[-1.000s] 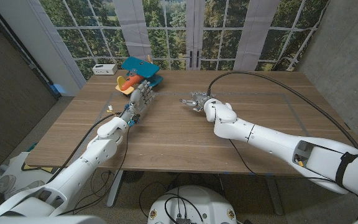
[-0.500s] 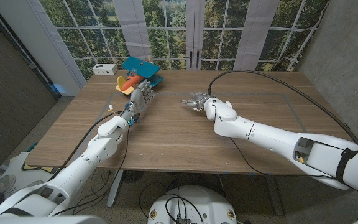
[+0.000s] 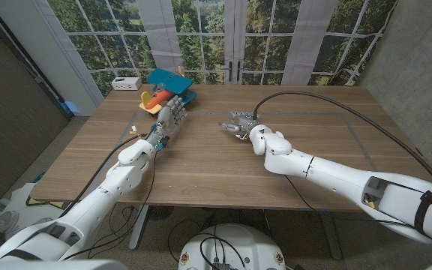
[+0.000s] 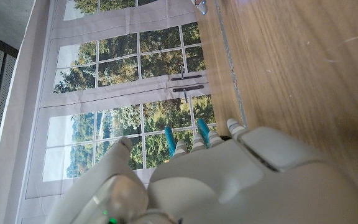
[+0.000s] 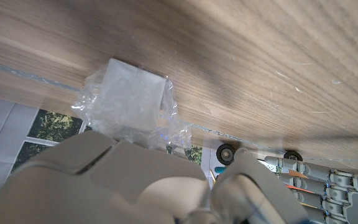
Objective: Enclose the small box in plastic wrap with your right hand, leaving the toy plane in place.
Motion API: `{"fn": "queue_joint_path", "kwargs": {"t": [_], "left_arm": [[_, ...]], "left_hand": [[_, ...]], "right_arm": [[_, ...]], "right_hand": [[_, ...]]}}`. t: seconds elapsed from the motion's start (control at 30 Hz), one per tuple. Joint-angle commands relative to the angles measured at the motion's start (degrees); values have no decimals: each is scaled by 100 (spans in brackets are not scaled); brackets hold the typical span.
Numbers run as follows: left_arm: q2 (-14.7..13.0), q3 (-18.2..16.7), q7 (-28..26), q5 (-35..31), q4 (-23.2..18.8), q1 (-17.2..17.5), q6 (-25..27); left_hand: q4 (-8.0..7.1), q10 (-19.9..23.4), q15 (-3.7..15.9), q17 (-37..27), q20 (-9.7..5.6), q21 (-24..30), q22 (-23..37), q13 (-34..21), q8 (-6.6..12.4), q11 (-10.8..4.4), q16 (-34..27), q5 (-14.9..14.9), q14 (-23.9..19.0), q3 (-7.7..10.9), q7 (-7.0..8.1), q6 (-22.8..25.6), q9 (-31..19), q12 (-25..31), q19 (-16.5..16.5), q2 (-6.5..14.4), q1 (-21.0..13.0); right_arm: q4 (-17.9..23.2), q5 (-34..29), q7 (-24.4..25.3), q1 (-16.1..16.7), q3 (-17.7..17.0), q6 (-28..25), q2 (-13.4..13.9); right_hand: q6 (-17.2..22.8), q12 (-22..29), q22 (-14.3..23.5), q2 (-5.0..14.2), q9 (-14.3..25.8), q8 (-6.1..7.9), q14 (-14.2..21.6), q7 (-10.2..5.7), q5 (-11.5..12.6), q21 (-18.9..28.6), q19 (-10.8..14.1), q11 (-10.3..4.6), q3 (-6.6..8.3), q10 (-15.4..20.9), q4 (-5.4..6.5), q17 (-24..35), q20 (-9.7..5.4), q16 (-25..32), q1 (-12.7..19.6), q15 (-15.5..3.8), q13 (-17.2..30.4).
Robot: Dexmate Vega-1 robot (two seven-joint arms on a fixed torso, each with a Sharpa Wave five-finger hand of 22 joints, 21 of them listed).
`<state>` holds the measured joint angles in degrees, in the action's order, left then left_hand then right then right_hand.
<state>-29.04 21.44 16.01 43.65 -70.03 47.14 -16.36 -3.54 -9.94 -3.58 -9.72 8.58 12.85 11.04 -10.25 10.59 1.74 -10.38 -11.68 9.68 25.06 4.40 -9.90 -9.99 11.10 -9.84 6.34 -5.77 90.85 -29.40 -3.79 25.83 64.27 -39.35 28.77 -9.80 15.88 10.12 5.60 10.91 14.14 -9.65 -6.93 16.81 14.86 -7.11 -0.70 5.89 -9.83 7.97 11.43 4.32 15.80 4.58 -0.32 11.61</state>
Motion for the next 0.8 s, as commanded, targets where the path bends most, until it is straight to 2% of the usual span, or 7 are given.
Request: {"fn": "queue_joint_path", "kwargs": {"t": [0.03,0.17,0.27,0.43,0.5,0.63,0.8], "left_arm": [[-23,2,-30,-5,-66,25,42],[-32,0,-30,-5,-76,34,43],[-35,0,-27,-8,-76,33,36],[-24,6,16,2,-48,12,30],[-23,6,18,0,-46,11,26],[-35,0,7,1,-61,23,31],[-58,-11,12,5,-90,41,28]], "left_hand": [[26,-897,-16,-21,31,-8,26,-28,-4,18,3,19,818,33,37,-632,-15,41,-101,10,-60],[25,-895,-25,-21,35,-11,26,-28,-4,18,5,19,825,33,40,-631,-15,41,-110,10,-59],[24,-881,-28,-21,41,-11,26,-28,-4,24,5,19,825,32,40,-631,-15,46,-108,9,-57],[23,-888,-37,-22,47,-14,26,-28,-4,17,6,19,827,31,39,-631,-15,43,-116,8,-54],[22,-888,-41,-22,48,-13,26,-28,-4,14,5,19,826,31,39,-630,-15,43,-115,7,-54],[21,-886,-40,-22,59,-12,27,-28,-6,27,-2,19,807,30,46,-633,-15,44,-112,5,-51],[20,-885,-46,-22,59,-15,27,-28,-5,27,-6,19,793,29,46,-630,-15,44,-119,3,-48]], "right_arm": [[120,-121,888,444,-458,645,104],[96,-125,1461,666,-677,1038,116],[34,-180,2025,851,-840,1298,67],[-66,-286,2504,985,-981,1590,20],[-147,-368,2801,1047,-1026,1701,-27],[-272,-513,3256,1140,-1097,1859,-102],[-352,-554,3513,1192,-1192,2044,-146]], "right_hand": [[-303,-83,15,330,19,-118,-190,-86,-6,-4,189,-32,61,-511,-8,18,152,8,128,25,22],[-2,-18,23,278,22,-67,259,-101,-95,98,659,-32,225,-162,-166,27,106,107,411,-8,36],[740,121,29,275,20,93,819,-42,-275,199,1223,56,511,522,-414,27,96,202,850,-43,34],[1460,213,32,325,13,228,1258,117,-418,249,1606,142,745,1095,-553,32,75,273,1107,-74,23],[1929,322,33,355,8,308,1667,228,-478,304,1900,128,908,1600,-633,33,43,368,1254,-152,16],[2462,398,35,374,-3,374,2130,275,-524,348,2199,149,1148,2122,-762,8,36,436,1463,-251,3],[2831,439,37,375,-9,435,2398,336,-550,372,2354,165,1258,2423,-792,4,32,476,1513,-266,-5]]}}
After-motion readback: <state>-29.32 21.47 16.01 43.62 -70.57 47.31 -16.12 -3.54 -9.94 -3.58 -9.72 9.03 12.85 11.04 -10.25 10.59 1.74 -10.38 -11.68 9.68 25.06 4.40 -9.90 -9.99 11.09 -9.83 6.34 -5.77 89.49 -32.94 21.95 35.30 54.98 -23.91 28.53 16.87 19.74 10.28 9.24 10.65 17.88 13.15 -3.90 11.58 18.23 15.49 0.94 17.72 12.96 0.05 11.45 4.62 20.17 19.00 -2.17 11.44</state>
